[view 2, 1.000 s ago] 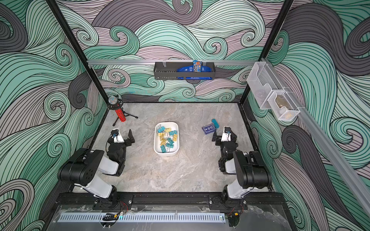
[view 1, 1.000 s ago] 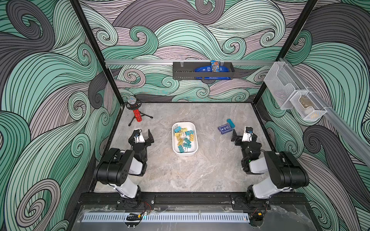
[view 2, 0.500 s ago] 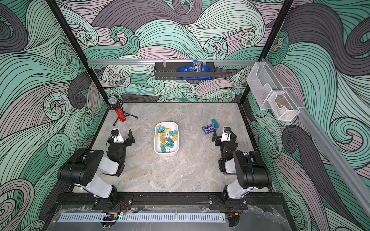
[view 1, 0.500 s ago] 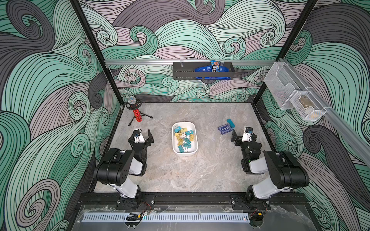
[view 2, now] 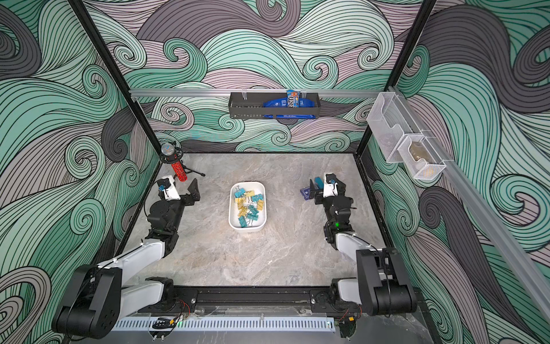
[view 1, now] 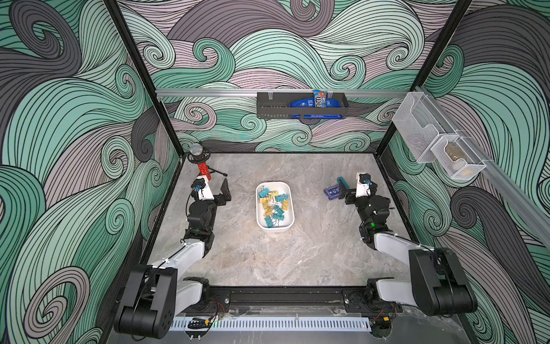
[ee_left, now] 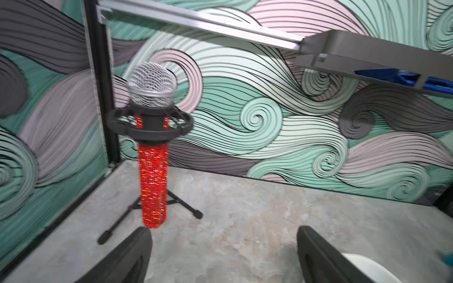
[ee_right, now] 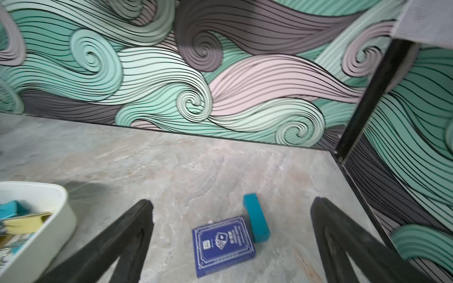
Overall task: Take out the binder clips from the storage box
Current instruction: Move the storage box to the center of the board.
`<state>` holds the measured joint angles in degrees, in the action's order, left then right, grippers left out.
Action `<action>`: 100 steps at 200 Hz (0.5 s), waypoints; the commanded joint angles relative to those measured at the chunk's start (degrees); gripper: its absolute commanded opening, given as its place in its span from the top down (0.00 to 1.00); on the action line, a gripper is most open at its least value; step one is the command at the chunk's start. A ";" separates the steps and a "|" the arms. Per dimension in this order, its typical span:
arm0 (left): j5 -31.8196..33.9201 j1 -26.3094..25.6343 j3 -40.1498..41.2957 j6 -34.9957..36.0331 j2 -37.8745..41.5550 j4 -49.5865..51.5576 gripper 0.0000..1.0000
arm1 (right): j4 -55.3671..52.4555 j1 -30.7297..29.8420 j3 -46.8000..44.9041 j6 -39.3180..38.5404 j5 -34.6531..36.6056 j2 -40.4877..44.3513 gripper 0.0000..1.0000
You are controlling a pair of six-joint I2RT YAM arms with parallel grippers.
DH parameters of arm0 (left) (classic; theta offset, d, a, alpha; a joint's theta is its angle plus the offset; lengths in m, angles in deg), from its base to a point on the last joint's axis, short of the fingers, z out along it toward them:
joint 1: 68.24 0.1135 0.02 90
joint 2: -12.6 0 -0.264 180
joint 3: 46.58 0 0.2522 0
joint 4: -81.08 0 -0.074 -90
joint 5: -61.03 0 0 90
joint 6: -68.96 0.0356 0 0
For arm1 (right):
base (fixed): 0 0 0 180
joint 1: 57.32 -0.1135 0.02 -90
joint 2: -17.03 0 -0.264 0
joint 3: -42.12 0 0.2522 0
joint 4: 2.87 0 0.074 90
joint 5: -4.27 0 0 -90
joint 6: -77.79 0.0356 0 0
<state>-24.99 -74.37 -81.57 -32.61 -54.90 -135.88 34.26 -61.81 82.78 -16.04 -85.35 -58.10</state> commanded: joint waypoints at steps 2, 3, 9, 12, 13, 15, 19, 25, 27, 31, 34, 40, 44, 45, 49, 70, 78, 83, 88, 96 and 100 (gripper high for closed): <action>-13.16 -0.46 -2.25 -7.67 -1.99 12.96 0.05 | -17.66 -4.14 8.72 -2.07 -9.56 -0.54 0.02; -13.32 -0.46 -2.37 -7.81 -2.05 13.34 0.05 | -18.15 -4.35 9.02 -2.19 -9.68 -0.67 0.02; -15.38 -0.55 -3.06 -8.46 -2.55 15.10 0.05 | -20.84 -5.39 10.92 -2.60 -11.09 -1.39 0.02; -16.28 -0.67 -3.35 -8.74 -2.74 16.34 0.05 | -21.76 -5.88 11.80 -2.80 -12.05 -1.75 0.02; -16.55 -0.70 -3.41 -8.82 -2.82 16.79 0.05 | -22.00 -6.10 11.97 -2.87 -12.28 -1.89 0.02; -16.95 -0.72 -3.69 -8.95 -2.88 17.38 0.05 | -22.51 -6.44 12.55 -2.92 -12.83 -2.15 0.02; -17.70 -0.93 -4.01 -9.67 -3.10 18.94 0.06 | -23.25 -7.11 13.49 -2.89 -13.56 -2.69 0.02; -18.62 -1.27 -4.09 -10.00 -3.39 20.11 0.08 | -24.32 -8.15 14.75 -2.92 -14.92 -3.67 0.03; -18.88 -1.37 -4.08 -10.08 -3.44 20.41 0.09 | -24.72 -8.47 15.24 -2.99 -15.36 -3.98 0.03; -19.12 -1.63 -3.96 -10.40 -3.59 20.97 0.10 | -25.48 -9.09 16.15 -3.23 -16.27 -4.64 0.03; -19.27 -1.87 -3.82 -10.70 -3.64 21.22 0.11 | -26.17 -9.57 16.84 -3.45 -16.72 -5.27 0.04; -19.78 -2.33 -3.38 -11.04 -3.64 21.45 0.12 | -27.69 -10.91 18.23 -4.09 -17.16 -6.54 0.04; -20.14 -2.60 -2.98 -11.16 -3.63 21.46 0.13 | -28.69 -11.70 19.24 -4.60 -17.33 -7.42 0.05; -20.24 -2.76 -2.87 -11.27 -3.66 21.46 0.13 | -28.93 -11.95 19.51 -4.73 -17.34 -7.67 0.05; -20.40 -3.13 -2.50 -11.52 -3.61 21.37 0.14 | -29.81 -12.86 20.44 -5.26 -17.35 -8.55 0.05; -20.69 -5.54 -0.57 -12.77 -3.51 21.01 0.15 | -32.78 -16.30 24.49 -6.94 -18.20 -13.00 0.06; -20.77 -6.49 -0.05 -13.02 -3.47 21.09 0.16 | -33.73 -17.41 25.82 -7.65 -18.48 -14.65 0.06; -20.98 -7.04 0.20 -13.14 -3.55 21.08 0.17 | -34.46 -18.04 26.79 -8.21 -18.64 -15.69 0.07; -21.22 -7.61 0.38 -13.15 -3.67 21.14 0.17 | -35.25 -18.64 27.79 -8.66 -18.62 -16.68 0.07; -21.26 -8.39 0.47 -13.04 -3.82 21.71 0.19 | -36.43 -19.58 29.31 -9.56 -18.62 -18.36 0.08; -21.16 -8.67 0.50 -13.04 -3.83 22.01 0.19 | -37.10 -20.08 30.12 -10.05 -18.51 -19.16 0.09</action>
<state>-43.80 -81.10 -81.49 -44.24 -58.51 -116.30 3.64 -79.63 108.74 -22.49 -101.74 -73.97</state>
